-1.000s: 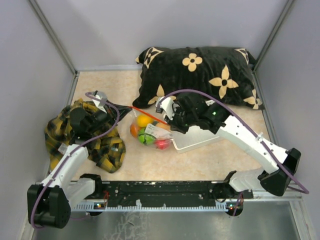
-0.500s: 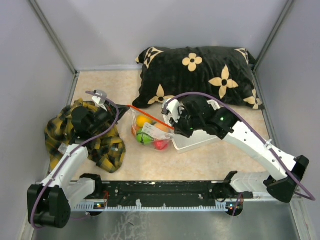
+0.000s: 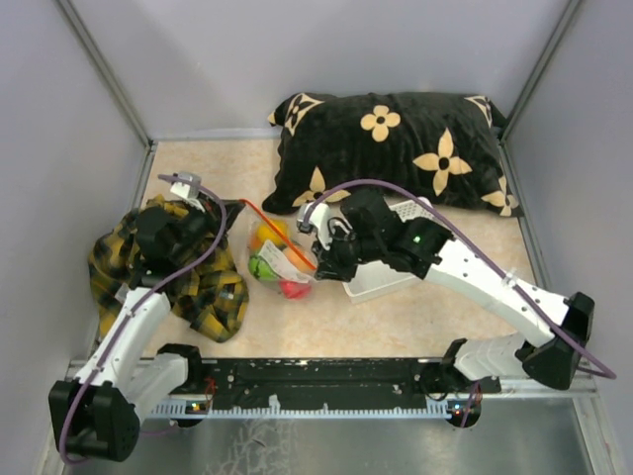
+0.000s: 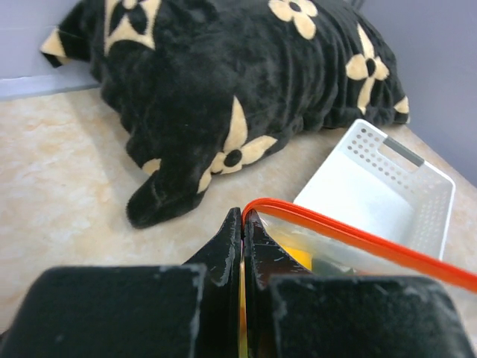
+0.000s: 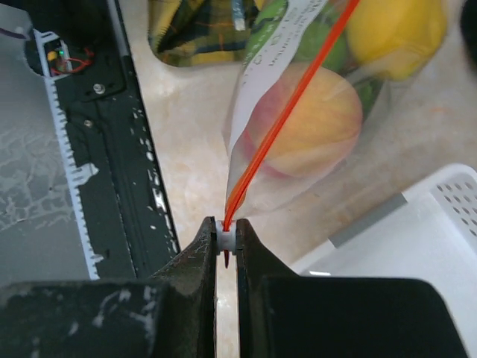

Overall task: Place the food in the zip-top bag and seal the zipper
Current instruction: Zip the zipper food storage bag at the center of the board, then place the zipper food storage bag at the center of the board.

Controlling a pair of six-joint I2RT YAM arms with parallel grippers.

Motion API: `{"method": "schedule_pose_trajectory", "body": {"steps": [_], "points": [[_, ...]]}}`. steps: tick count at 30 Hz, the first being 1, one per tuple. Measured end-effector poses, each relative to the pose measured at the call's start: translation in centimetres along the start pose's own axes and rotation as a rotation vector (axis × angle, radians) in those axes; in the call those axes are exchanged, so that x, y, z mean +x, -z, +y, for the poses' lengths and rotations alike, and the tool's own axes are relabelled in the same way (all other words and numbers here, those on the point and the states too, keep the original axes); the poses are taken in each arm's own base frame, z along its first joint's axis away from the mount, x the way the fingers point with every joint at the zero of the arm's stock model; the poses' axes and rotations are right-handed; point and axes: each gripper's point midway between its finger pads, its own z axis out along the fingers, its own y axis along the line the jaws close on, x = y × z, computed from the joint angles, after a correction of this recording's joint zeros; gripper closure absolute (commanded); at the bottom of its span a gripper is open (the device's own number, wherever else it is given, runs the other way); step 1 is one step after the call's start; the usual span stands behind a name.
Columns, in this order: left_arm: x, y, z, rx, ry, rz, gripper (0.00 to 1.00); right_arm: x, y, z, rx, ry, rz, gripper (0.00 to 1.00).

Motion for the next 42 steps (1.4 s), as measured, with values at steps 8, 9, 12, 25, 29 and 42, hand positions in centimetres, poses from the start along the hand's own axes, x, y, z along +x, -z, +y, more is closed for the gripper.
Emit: {"method": "schedule_pose_trajectory", "body": {"steps": [8, 9, 12, 25, 29, 42], "points": [[-2.1, 1.4, 1.4, -0.146, -0.005, -0.055, 0.92, -1.6, -4.0, 3.1, -0.142, -0.030, -0.036, 0.96], [-1.9, 1.4, 1.6, -0.155, -0.001, -0.047, 0.92, -1.6, -4.2, 3.2, -0.148, -0.038, -0.039, 0.94], [-0.5, 0.8, 2.2, -0.169, 0.013, -0.004, 0.89, -1.4, -4.8, 3.1, -0.145, -0.066, -0.042, 0.87], [1.0, 0.7, 3.0, -0.183, 0.001, -0.026, 0.57, -0.1, -4.8, 1.4, -0.015, -0.118, -0.028, 0.49], [-0.2, 1.0, 2.7, -0.181, -0.017, -0.074, 0.55, -0.4, -3.9, 0.7, 0.034, -0.111, -0.052, 0.41], [-2.4, 2.6, 3.5, -0.309, 0.123, -0.142, 0.28, 1.0, 0.6, -5.8, 0.475, -0.150, -0.154, 0.27]]}}
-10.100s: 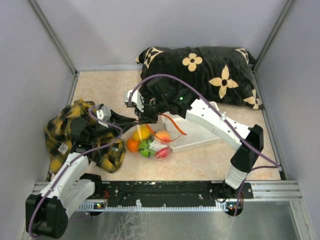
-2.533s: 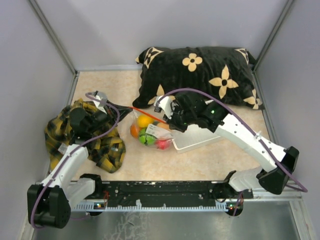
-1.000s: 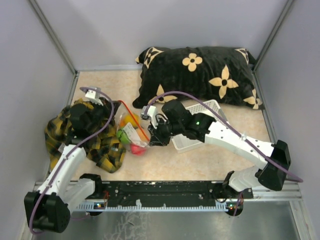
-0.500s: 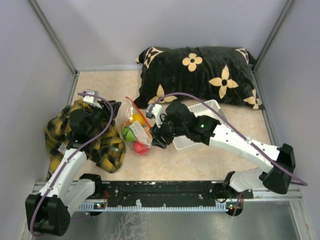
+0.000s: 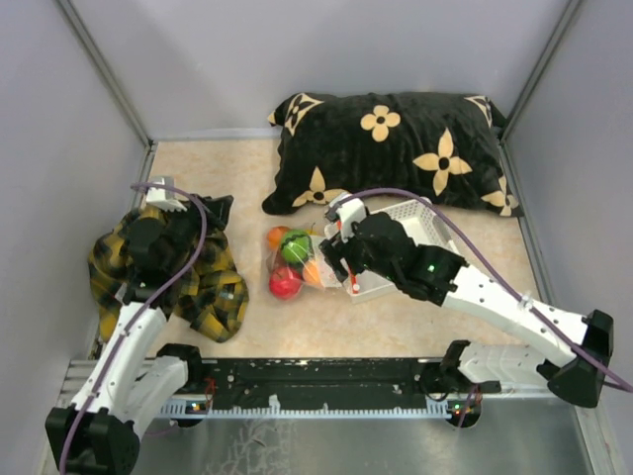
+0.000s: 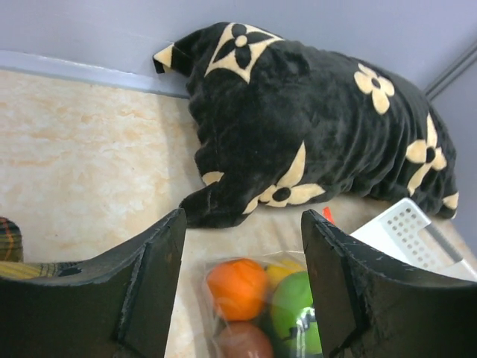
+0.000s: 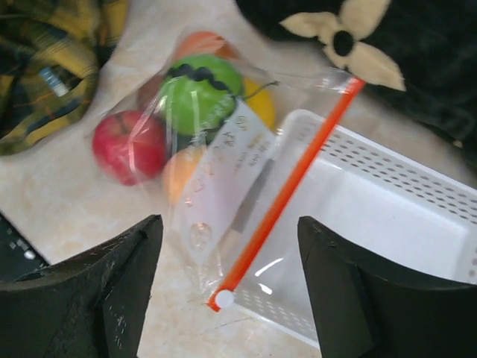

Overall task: Place the food in the zip-top bag and seal the zipper
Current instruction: Place the zipper food storage bag at the center of the board, then reset both arms

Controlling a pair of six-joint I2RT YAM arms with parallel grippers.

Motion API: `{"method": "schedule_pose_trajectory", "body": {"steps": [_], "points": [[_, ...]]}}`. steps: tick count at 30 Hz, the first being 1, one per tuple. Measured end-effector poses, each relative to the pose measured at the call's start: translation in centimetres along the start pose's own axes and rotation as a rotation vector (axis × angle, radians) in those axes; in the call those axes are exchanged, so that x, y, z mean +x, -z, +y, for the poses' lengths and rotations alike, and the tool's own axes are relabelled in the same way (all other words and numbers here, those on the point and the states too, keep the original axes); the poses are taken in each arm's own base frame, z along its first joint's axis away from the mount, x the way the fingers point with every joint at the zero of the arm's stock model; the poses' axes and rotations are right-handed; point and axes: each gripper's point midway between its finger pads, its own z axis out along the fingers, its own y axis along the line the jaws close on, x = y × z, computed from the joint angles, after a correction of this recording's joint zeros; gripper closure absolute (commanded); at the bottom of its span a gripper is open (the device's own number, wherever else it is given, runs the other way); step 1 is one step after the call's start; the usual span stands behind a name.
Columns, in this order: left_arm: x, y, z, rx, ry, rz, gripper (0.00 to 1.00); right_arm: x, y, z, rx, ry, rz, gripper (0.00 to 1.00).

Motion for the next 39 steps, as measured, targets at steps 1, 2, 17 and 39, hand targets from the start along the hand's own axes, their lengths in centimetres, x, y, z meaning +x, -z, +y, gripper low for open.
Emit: {"method": "schedule_pose_trajectory", "body": {"steps": [1, 2, 17, 39], "points": [[-0.4, 0.2, 0.0, -0.014, 0.020, 0.000, 0.26, 0.0, 0.2, -0.8, 0.034, -0.015, -0.010, 0.27], [-0.9, 0.4, -0.1, -0.029, 0.042, 0.000, 0.23, 0.0, 0.4, -1.8, 0.075, -0.039, -0.024, 0.26], [-7.4, 9.4, -2.2, -0.127, -0.012, -0.048, 0.00, 5.4, 8.5, -17.2, 0.712, -0.476, -0.166, 0.20], [-8.6, 16.2, 1.9, -0.330, -0.141, -0.290, 0.00, 4.9, 17.1, -18.0, 0.798, -0.623, -0.683, 0.20]]}}
